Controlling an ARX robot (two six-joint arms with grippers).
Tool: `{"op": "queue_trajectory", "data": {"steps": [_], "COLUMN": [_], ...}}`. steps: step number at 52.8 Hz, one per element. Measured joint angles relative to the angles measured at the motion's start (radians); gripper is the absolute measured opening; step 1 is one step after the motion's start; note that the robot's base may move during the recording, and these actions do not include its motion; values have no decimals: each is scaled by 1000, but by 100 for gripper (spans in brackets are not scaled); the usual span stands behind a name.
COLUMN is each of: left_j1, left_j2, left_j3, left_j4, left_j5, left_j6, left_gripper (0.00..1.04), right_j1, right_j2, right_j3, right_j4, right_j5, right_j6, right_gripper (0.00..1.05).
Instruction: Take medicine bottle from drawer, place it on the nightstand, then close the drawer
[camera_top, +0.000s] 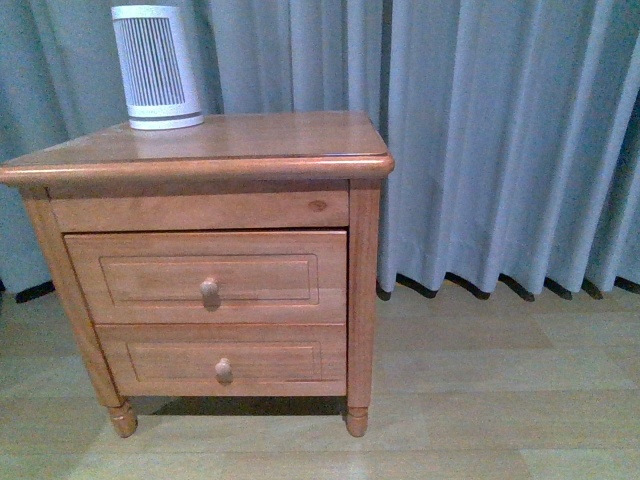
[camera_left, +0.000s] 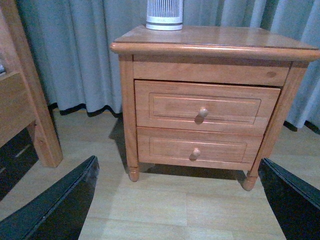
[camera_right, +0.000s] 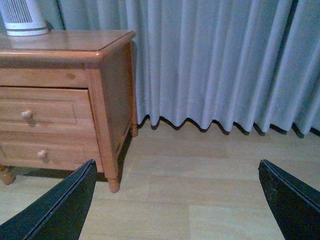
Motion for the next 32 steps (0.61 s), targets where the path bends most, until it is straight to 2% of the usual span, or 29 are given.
{"op": "queue_trajectory", "data": {"steps": [3,7,10,20,32], "left_j1": [0,29,30,-38,-113], "left_j2": [0,129,276,703,1236], "left_j3": [0,82,149,384,439], "left_j4": [0,-168,-174,153,591], "left_j5": [0,126,163,137,112], "left_j6": [0,-78,-118,-147,-122], "left_gripper": [98,98,98,98,98], "right_j1": [0,0,0,0,0], "right_j2": [0,0,0,0,0], "right_j3": [0,0,0,0,0], "right_j4": [0,0,0,0,0], "right_j5": [0,0,-1,0,0], "right_j6": [0,0,0,0,0], "right_gripper": [98,98,98,98,98]}}
